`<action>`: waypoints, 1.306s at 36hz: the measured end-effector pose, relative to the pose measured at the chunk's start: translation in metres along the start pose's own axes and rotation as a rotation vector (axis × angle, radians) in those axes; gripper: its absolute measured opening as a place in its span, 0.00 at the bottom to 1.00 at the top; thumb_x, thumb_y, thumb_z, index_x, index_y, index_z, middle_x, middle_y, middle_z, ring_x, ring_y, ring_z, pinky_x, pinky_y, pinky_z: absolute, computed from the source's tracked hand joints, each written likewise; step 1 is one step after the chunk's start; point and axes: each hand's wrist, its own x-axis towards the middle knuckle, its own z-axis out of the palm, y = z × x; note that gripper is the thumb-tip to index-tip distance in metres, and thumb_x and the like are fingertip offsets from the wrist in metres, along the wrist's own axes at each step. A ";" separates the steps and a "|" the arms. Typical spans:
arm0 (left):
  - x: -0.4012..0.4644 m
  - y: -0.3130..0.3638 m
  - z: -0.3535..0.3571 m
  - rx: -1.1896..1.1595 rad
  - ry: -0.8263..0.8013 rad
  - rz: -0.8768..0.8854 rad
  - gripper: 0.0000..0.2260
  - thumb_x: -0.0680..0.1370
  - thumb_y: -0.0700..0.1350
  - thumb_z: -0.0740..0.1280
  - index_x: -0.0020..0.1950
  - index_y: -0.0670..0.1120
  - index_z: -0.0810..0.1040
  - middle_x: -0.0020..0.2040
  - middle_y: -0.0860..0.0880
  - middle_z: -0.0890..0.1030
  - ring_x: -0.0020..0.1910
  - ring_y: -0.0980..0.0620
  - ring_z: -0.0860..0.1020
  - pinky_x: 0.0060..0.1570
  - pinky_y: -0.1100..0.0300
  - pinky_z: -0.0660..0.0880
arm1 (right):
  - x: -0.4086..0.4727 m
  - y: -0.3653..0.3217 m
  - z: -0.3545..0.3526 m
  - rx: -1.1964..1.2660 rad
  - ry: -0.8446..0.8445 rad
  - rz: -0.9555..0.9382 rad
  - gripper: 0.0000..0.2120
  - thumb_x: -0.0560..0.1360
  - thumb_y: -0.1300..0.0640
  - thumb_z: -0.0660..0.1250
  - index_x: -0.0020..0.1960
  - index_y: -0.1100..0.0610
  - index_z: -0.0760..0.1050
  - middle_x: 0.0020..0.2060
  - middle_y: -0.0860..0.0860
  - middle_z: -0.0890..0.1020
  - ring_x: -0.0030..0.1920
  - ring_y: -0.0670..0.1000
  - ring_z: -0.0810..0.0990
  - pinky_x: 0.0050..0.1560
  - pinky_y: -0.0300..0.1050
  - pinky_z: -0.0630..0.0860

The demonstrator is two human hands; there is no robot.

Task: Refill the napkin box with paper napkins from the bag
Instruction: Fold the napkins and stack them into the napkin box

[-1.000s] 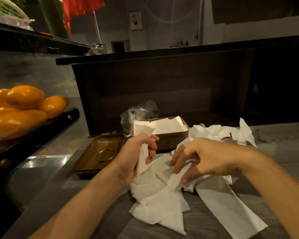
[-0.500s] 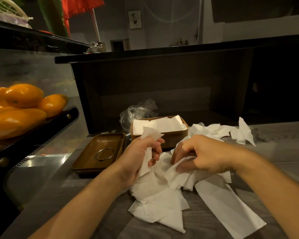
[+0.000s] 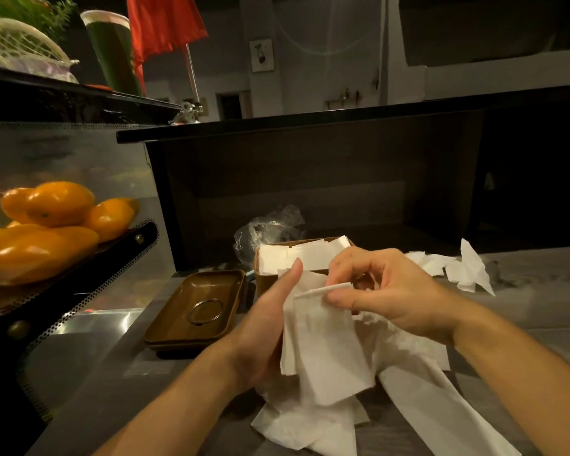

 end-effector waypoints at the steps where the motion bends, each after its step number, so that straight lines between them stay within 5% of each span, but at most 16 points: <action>1: 0.001 -0.001 0.000 -0.007 -0.001 -0.002 0.30 0.74 0.71 0.54 0.65 0.56 0.79 0.58 0.46 0.85 0.57 0.45 0.83 0.64 0.45 0.76 | 0.000 0.000 0.003 0.023 0.002 -0.001 0.01 0.72 0.53 0.76 0.42 0.49 0.86 0.47 0.40 0.82 0.51 0.44 0.81 0.49 0.36 0.80; 5: 0.000 0.002 0.004 -0.081 -0.060 0.025 0.29 0.73 0.70 0.50 0.54 0.59 0.86 0.54 0.48 0.86 0.52 0.49 0.85 0.53 0.54 0.80 | 0.004 0.000 0.016 0.088 0.057 0.011 0.02 0.71 0.51 0.76 0.41 0.49 0.85 0.55 0.35 0.80 0.57 0.40 0.79 0.54 0.38 0.81; 12: -0.002 0.001 -0.002 -0.108 -0.164 0.075 0.33 0.68 0.77 0.60 0.61 0.56 0.78 0.49 0.47 0.85 0.47 0.48 0.83 0.52 0.52 0.81 | 0.008 0.006 0.023 0.083 0.195 0.063 0.03 0.76 0.54 0.73 0.44 0.49 0.84 0.47 0.37 0.83 0.51 0.43 0.83 0.48 0.37 0.82; 15: -0.001 -0.001 -0.004 -0.025 -0.249 0.064 0.31 0.64 0.63 0.76 0.60 0.46 0.77 0.44 0.48 0.82 0.43 0.53 0.80 0.49 0.57 0.79 | 0.008 0.006 0.022 0.126 0.176 0.082 0.03 0.78 0.54 0.71 0.48 0.51 0.82 0.44 0.43 0.84 0.50 0.48 0.84 0.46 0.40 0.83; 17: -0.002 -0.002 -0.003 0.029 -0.301 0.057 0.23 0.67 0.50 0.72 0.56 0.39 0.74 0.40 0.47 0.78 0.41 0.54 0.77 0.50 0.59 0.76 | 0.008 0.005 0.020 0.132 0.148 0.095 0.02 0.79 0.55 0.70 0.50 0.53 0.81 0.45 0.46 0.85 0.50 0.51 0.84 0.42 0.39 0.81; 19: -0.002 -0.003 -0.003 0.066 -0.304 0.041 0.13 0.68 0.41 0.67 0.51 0.41 0.78 0.39 0.49 0.78 0.41 0.55 0.78 0.48 0.60 0.77 | 0.006 0.003 0.015 0.134 0.070 0.091 0.07 0.78 0.56 0.72 0.55 0.51 0.78 0.49 0.47 0.84 0.51 0.52 0.84 0.41 0.41 0.81; 22: -0.005 -0.003 -0.003 0.165 -0.283 0.036 0.17 0.67 0.38 0.63 0.53 0.46 0.81 0.42 0.54 0.82 0.45 0.58 0.81 0.47 0.62 0.77 | 0.001 0.003 0.008 0.083 -0.101 0.054 0.23 0.74 0.60 0.76 0.63 0.42 0.74 0.52 0.39 0.81 0.55 0.45 0.82 0.44 0.41 0.82; 25: -0.005 -0.002 -0.004 0.272 -0.287 0.043 0.21 0.67 0.38 0.64 0.58 0.51 0.79 0.49 0.53 0.81 0.49 0.57 0.81 0.51 0.61 0.77 | -0.001 0.002 0.005 -0.083 -0.151 -0.017 0.21 0.74 0.64 0.74 0.60 0.43 0.80 0.52 0.39 0.82 0.57 0.43 0.81 0.50 0.40 0.82; 28: -0.003 0.001 -0.004 0.318 -0.215 0.099 0.20 0.71 0.38 0.67 0.61 0.54 0.80 0.51 0.53 0.83 0.52 0.55 0.82 0.53 0.59 0.78 | -0.002 0.001 0.000 -0.088 -0.125 -0.024 0.11 0.76 0.64 0.72 0.51 0.49 0.84 0.45 0.43 0.84 0.51 0.46 0.83 0.48 0.40 0.82; 32: 0.006 -0.001 -0.011 0.573 0.131 0.307 0.11 0.82 0.43 0.66 0.59 0.57 0.82 0.51 0.57 0.84 0.52 0.61 0.81 0.49 0.62 0.79 | 0.004 0.013 -0.009 -0.195 -0.007 0.009 0.07 0.76 0.58 0.73 0.50 0.47 0.81 0.44 0.41 0.83 0.49 0.42 0.82 0.47 0.37 0.81; 36: 0.012 -0.006 -0.015 0.589 0.294 0.463 0.11 0.82 0.40 0.66 0.54 0.55 0.84 0.49 0.62 0.82 0.51 0.64 0.79 0.47 0.68 0.79 | 0.006 0.023 -0.017 -0.233 -0.002 0.074 0.10 0.73 0.56 0.77 0.50 0.47 0.79 0.45 0.40 0.84 0.50 0.41 0.83 0.47 0.35 0.82; 42: 0.015 -0.013 -0.017 0.640 0.284 0.403 0.20 0.76 0.41 0.73 0.61 0.62 0.75 0.54 0.63 0.80 0.55 0.65 0.79 0.52 0.60 0.82 | 0.005 0.028 -0.013 -0.405 -0.103 0.177 0.14 0.71 0.49 0.78 0.54 0.44 0.77 0.48 0.40 0.82 0.49 0.43 0.83 0.46 0.35 0.80; 47: 0.015 -0.017 -0.016 0.773 0.292 0.322 0.14 0.80 0.45 0.69 0.57 0.64 0.76 0.54 0.63 0.78 0.55 0.61 0.77 0.54 0.57 0.81 | 0.004 0.026 -0.014 -0.336 -0.075 0.177 0.14 0.72 0.47 0.77 0.55 0.43 0.77 0.49 0.39 0.82 0.48 0.41 0.83 0.43 0.33 0.80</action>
